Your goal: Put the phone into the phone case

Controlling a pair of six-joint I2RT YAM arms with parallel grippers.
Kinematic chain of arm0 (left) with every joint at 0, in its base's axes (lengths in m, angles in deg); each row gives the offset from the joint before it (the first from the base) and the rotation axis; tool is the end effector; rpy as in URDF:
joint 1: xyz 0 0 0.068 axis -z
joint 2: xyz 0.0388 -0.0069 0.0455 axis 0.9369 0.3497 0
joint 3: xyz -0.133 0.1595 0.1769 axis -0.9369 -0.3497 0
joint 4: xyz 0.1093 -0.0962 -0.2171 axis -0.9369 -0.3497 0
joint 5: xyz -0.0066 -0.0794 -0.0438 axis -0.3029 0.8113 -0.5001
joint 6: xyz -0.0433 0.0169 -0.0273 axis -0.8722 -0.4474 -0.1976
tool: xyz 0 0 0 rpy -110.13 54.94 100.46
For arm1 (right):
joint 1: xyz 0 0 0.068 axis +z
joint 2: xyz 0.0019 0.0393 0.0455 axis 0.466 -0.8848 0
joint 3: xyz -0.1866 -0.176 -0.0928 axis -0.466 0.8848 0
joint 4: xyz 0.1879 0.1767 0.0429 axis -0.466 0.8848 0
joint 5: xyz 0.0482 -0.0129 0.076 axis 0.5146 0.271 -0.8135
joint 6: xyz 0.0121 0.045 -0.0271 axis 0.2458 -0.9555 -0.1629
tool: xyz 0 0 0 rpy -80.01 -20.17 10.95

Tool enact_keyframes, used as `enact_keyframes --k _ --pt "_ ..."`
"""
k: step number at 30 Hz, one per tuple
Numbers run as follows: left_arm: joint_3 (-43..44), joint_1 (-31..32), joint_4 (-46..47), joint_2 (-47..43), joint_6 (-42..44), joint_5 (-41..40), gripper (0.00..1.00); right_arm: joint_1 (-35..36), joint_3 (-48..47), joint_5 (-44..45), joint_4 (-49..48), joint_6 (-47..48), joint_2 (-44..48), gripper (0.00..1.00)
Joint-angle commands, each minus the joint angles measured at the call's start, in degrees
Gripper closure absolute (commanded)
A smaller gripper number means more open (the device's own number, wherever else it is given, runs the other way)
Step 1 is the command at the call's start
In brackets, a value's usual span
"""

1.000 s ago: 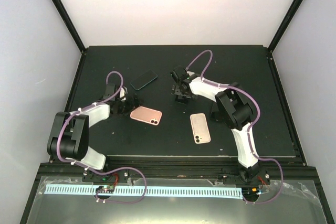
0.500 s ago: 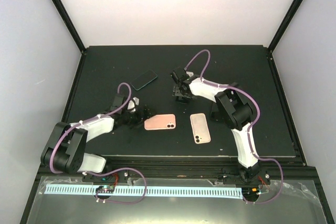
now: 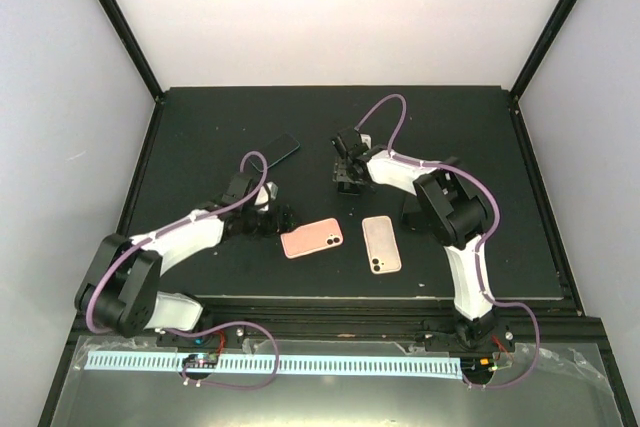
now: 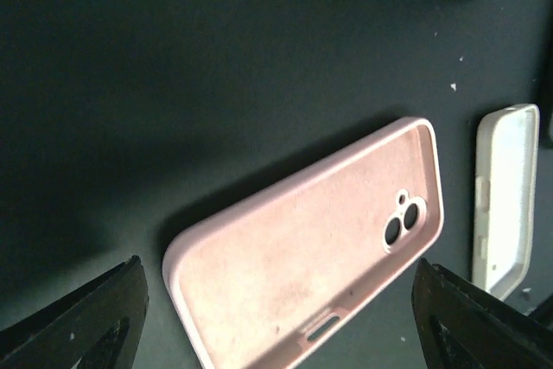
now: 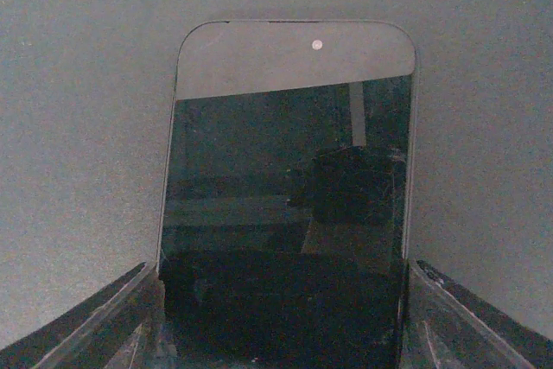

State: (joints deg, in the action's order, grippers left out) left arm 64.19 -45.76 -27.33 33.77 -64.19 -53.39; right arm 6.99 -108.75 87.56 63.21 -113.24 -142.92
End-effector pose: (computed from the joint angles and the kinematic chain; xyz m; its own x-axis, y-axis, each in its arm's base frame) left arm 0.2087 -0.1075 0.1579 -0.9541 -0.2005 -0.2227 -0.0282 0.7999 -0.5994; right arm 0.3682 0.2452 0.1367 -0.8554 0.1217 -0.5035 0.0712 0.9904 0.1183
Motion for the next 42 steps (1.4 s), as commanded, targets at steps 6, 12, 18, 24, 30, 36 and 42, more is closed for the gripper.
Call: enact_keyframes --k 6,12,18,24,30,36,42 --pt "8.29 3.04 -3.63 9.63 15.55 -3.18 0.17 -1.26 4.25 -0.37 3.56 5.70 0.75 0.27" --pt "9.83 4.60 -3.86 14.66 16.28 -1.06 0.19 -1.37 4.14 -1.78 2.95 4.47 0.83 0.26" --pt "7.91 5.24 -5.25 14.93 15.74 -0.38 0.24 -1.35 2.59 -2.78 1.91 2.54 0.53 0.13" --pt "5.61 7.26 -6.99 11.81 14.28 0.69 0.29 -1.19 -1.69 -1.66 5.56 2.73 -2.55 0.11" --pt "2.35 9.66 -6.50 6.86 10.40 1.63 0.32 -0.55 -3.60 -1.10 6.86 2.54 -4.32 0.14" --pt "-0.14 11.70 -3.81 3.90 6.59 3.61 0.37 -0.18 -5.35 -0.58 8.39 1.85 -5.47 0.10" --pt "-1.81 12.96 -0.10 4.28 3.82 5.44 0.41 0.07 -6.52 -1.13 11.16 1.88 -6.03 0.15"
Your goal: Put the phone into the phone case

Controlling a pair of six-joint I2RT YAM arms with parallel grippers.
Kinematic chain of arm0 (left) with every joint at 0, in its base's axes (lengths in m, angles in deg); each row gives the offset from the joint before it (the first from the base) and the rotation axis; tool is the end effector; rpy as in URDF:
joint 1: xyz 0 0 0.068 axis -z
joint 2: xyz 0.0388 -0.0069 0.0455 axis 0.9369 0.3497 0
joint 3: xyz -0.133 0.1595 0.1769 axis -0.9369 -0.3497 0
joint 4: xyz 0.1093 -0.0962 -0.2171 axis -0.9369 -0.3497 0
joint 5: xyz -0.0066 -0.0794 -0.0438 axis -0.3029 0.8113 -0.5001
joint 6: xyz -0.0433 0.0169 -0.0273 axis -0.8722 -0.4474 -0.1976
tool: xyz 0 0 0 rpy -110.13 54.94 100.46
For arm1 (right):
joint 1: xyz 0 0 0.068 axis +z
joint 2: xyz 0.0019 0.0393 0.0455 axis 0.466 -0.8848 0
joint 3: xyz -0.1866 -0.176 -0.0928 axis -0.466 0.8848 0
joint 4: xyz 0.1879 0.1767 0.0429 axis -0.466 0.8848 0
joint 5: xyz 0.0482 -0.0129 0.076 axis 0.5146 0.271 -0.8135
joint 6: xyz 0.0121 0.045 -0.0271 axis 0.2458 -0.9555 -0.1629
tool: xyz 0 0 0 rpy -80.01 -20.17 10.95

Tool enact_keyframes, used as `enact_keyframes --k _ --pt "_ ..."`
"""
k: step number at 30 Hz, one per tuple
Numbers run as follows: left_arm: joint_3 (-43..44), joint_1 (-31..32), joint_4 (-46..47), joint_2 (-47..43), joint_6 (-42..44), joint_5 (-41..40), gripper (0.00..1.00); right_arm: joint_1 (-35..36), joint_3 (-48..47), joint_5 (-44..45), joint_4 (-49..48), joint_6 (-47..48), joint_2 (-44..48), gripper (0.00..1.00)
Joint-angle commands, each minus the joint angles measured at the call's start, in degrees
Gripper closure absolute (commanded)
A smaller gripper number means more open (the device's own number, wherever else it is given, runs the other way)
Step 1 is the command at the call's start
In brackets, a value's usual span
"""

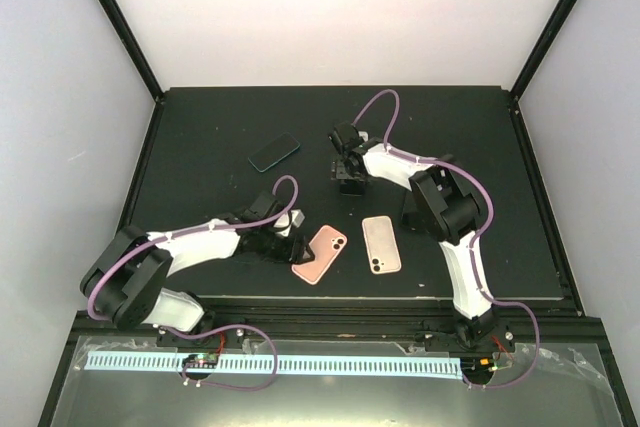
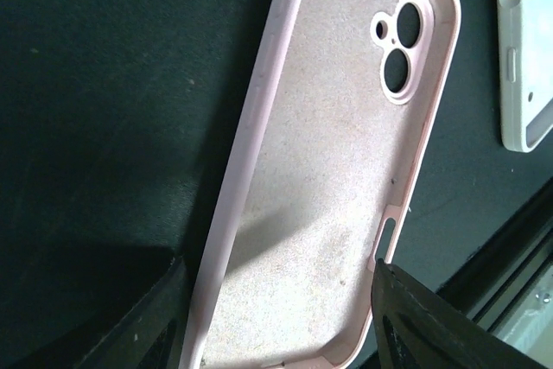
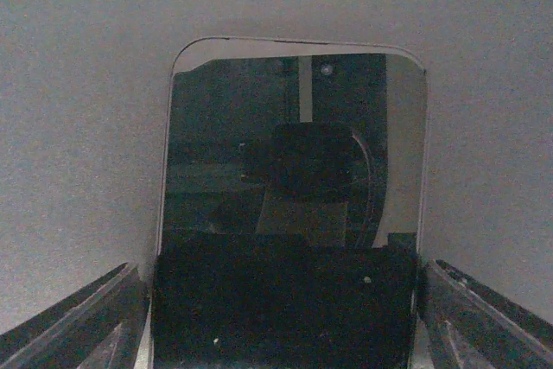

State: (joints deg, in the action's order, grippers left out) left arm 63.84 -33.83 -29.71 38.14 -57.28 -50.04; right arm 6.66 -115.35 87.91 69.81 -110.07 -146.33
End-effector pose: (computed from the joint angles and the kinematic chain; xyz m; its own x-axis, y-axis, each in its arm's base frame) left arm 0.1785 -0.1481 0.1386 -0.9778 0.1308 -0.1638 0.2023 0.7937 -0.5736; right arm 0.3802 0.2501 0.1380 -0.8800 0.0553 -0.4717 0.0355 0.9981 0.0507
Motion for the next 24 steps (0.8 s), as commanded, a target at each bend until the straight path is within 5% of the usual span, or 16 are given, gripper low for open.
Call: enact_keyframes --k 1,14,24 --pt "-1.65 1.30 2.76 0.01 -3.45 2.25 0.41 0.37 0.24 -1.45 4.91 -1.21 -2.54 0.17" --pt "-0.43 2.88 0.77 -1.72 -0.76 -11.09 0.53 0.37 4.14 -0.94 3.54 0.19 1.62 0.31" --pt "1.20 3.04 5.15 3.54 1.09 -10.46 0.51 0.29 8.59 -3.05 0.07 1.44 7.42 0.32"
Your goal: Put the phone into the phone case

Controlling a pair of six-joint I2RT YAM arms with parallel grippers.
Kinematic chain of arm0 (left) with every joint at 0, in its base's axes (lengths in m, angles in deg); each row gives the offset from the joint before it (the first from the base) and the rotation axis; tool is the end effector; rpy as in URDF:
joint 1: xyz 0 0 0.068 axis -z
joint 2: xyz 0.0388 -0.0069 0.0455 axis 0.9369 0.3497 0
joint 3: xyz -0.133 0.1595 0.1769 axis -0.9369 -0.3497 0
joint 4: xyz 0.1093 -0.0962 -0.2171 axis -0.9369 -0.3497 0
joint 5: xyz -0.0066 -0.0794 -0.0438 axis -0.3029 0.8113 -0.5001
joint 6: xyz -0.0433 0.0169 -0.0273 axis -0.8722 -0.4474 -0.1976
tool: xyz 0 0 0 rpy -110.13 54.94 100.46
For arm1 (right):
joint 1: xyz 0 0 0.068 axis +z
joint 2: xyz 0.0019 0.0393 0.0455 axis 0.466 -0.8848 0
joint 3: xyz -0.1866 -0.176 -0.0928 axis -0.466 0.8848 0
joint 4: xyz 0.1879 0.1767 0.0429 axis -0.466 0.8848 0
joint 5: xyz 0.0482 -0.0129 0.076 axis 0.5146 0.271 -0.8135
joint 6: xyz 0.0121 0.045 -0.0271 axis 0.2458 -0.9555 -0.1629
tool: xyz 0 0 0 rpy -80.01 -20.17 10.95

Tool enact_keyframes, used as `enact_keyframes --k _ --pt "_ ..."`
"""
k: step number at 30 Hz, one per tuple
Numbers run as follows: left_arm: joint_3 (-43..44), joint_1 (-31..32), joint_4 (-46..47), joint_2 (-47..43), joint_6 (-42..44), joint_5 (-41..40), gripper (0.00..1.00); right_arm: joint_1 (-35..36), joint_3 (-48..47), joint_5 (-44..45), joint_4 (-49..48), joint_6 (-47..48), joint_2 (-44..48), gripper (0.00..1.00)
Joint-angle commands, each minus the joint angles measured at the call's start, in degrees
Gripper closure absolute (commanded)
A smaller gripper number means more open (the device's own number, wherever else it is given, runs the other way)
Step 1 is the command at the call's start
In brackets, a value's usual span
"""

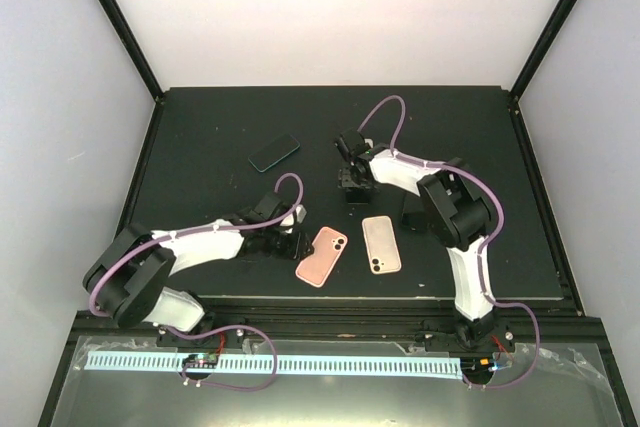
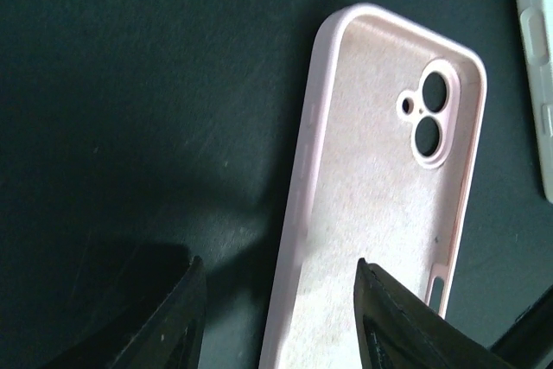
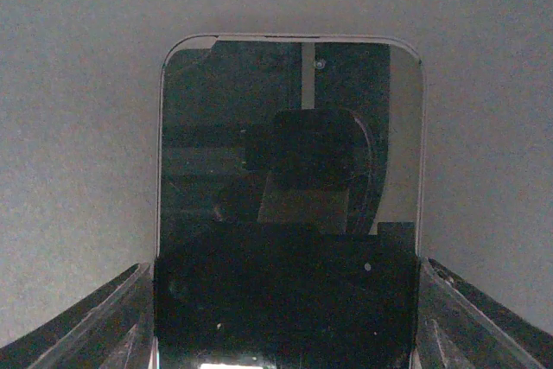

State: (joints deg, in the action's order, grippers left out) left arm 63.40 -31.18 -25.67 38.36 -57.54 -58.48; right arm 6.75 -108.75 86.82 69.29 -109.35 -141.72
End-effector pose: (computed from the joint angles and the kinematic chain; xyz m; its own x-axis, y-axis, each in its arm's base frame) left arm 0.1791 -0.1560 0.1375 -0.9541 0.1206 -0.2742 0.2466 0.8359 -0.4903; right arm 0.3600 0.2379 0.1403 -0.8950 0.0344 -0.4448 0.0165 0.9989 0.0440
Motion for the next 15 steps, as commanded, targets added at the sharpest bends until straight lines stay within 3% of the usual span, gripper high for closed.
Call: enact_keyframes --k 1,7,15 --pt "2.14 0.40 0.93 4.22 1.40 -2.31 0.52 0.24 2.04 -2.14 0.59 0.90 3.02 0.32" --pt "4.08 0.78 0.95 7.24 1.37 -4.75 0.62 0.22 3.76 -2.18 0.34 1.36 5.14 0.33" --pt "7.42 0.79 -2.13 10.63 -0.62 -7.14 0.93 0.02 6.73 -2.39 -0.73 2.13 8.63 0.34"
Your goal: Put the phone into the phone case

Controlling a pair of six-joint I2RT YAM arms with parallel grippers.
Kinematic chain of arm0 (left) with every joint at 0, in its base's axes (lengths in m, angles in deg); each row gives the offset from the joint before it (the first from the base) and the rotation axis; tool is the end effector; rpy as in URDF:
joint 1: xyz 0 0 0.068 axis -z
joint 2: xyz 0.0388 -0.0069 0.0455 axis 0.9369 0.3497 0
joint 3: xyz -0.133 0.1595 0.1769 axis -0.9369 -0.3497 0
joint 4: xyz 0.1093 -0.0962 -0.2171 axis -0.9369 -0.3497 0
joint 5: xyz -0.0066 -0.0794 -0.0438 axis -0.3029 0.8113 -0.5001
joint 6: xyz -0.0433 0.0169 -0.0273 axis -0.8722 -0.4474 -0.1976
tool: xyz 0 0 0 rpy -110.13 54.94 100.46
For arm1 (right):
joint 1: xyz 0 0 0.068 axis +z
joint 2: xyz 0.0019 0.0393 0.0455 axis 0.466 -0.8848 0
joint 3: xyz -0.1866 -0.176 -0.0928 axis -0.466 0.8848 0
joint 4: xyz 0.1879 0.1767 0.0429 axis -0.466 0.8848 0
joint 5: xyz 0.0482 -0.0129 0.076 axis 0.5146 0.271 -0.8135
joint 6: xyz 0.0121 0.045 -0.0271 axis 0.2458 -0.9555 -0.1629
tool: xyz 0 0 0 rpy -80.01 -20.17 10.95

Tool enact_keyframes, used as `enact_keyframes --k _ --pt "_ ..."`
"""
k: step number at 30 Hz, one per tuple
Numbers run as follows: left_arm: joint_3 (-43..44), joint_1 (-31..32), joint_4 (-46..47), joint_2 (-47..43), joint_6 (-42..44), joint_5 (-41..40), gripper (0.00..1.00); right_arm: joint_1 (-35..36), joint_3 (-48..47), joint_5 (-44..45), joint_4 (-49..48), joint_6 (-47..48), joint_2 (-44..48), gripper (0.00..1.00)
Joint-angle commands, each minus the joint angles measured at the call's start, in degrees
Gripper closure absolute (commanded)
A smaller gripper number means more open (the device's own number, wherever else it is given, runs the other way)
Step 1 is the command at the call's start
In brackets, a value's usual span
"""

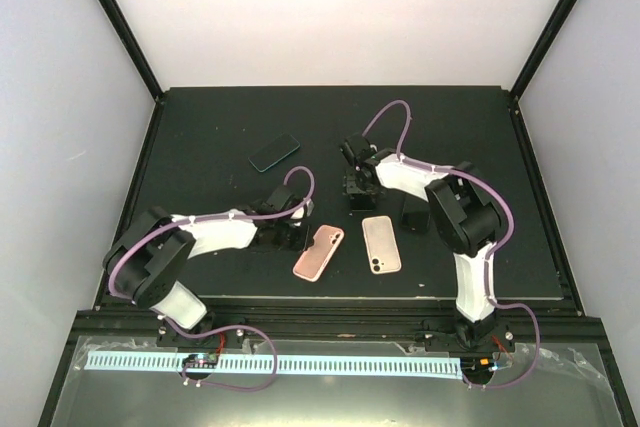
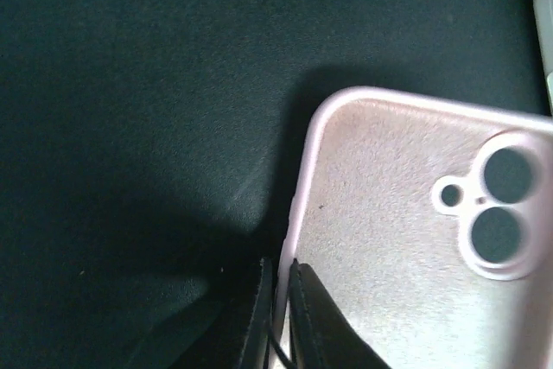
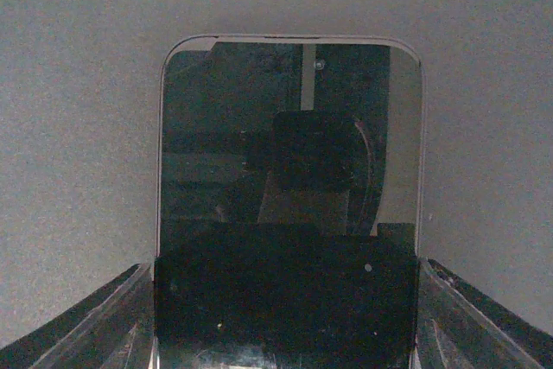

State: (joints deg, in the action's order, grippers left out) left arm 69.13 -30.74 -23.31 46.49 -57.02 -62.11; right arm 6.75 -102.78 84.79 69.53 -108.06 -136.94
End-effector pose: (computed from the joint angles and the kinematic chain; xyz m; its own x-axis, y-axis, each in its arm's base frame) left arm 0.2037 -0.1754 0.1319 -0.9448 0.1188 -0.3054 0.2512 0.8610 -0.4422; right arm 0.3397 0.2254 0.1449 -0.9120 0.0051 -0.4102 -0.0156 0.9988 0.0471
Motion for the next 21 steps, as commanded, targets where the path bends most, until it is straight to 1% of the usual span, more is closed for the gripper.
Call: enact_keyframes --k 1,2,4,7,11,16,19,20,21 --pt "2.14 0.33 -5.02 2.63 -1.61 -3.61 0.96 0.06 1.09 -0.38 -1.06 0.94 4.23 0.34" --pt "2.42 0.34 -5.46 2.59 -2.40 -3.82 0.98 0.02 1.33 -0.49 -1.20 1.02 4.54 0.34" --pt "3.07 0.34 -6.67 2.29 -3.83 -5.03 0.98 -0.03 1.71 -0.79 -1.67 1.42 5.25 0.34" --pt "3.92 0.15 -8.91 1.22 -7.41 -8.91 0.98 -0.08 2.11 -1.72 -2.26 1.66 6.28 0.34" --pt "3.93 -0.36 -8.54 0.12 -13.02 -11.15 0.98 -0.11 2.47 -3.71 -2.57 1.03 7.70 0.35" --pt "3.74 -0.49 -3.73 2.38 -18.84 -6.97 0.98 -0.06 5.24 -8.05 -4.46 -0.59 10.72 0.36" --pt "1.48 -0.47 2.31 2.34 -23.07 -2.98 0.98 0.01 8.11 -10.20 -6.20 -1.71 13.02 0.36" --pt "0.62 -0.55 4.37 1.86 -24.74 -1.81 0.95 0.02 9.37 -11.19 -6.64 -2.10 13.71 0.36" --pt "-0.14 -0.59 5.87 1.31 -25.79 -0.99 0.91 0.02 10.14 -12.00 -6.91 -2.38 14.39 0.36"
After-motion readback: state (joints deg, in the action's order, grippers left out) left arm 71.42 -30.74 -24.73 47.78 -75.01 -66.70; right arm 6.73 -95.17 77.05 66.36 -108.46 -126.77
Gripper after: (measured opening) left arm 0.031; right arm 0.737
